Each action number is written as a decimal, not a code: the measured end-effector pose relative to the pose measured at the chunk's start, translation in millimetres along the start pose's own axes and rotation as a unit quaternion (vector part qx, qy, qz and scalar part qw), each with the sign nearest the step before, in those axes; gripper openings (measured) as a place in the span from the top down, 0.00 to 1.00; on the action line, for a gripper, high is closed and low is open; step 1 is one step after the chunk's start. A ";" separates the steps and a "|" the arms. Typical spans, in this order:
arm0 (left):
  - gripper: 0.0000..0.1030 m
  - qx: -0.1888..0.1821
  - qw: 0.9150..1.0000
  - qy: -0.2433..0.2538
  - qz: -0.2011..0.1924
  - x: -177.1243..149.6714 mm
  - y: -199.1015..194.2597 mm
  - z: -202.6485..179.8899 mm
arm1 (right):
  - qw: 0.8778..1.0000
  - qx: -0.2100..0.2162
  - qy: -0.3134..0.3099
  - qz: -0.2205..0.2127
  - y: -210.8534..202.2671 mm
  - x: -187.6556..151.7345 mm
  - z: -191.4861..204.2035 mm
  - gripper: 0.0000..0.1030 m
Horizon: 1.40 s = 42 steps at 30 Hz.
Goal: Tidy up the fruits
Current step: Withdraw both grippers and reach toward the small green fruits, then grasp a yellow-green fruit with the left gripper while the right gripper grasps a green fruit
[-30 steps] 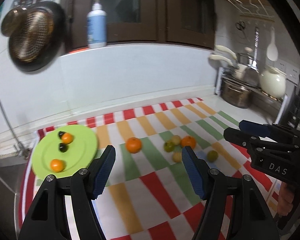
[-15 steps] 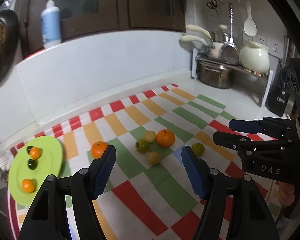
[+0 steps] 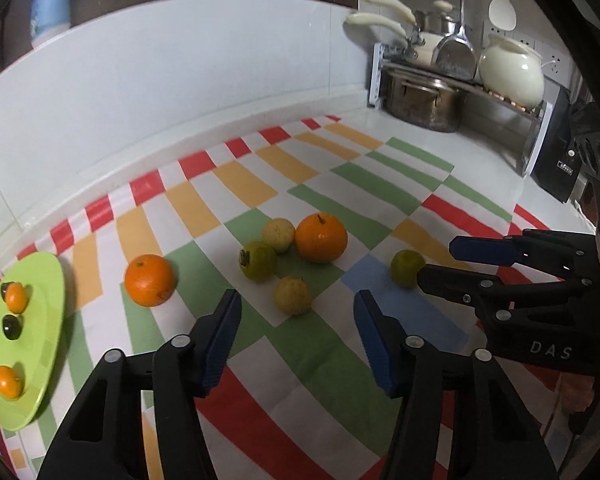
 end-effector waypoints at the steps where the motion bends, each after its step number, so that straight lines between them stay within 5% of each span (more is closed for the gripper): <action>1: 0.48 -0.002 1.000 -0.001 0.005 -0.1 4.6 0.4 | 1.000 0.000 0.001 0.002 3.0 -0.4 -0.6 0.54; 19: 0.75 -0.015 0.998 -0.030 0.060 3.7 44.5 5.7 | 0.999 0.025 0.016 0.031 35.0 -0.2 -3.8 0.69; 42: 0.75 0.015 0.998 -0.067 0.009 1.1 -32.4 18.1 | 0.998 0.055 -0.034 -0.020 -13.8 16.5 36.5 0.71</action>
Point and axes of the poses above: each gripper's, at about its wrist camera, not at the fingertips, and y roughly the way its jaws point, z to its left, x to its top, the point moved 5 cm from there along y, roughly the way its jaws point, and after that the axes turned 1 degree about -x, right-handed, at the moved point
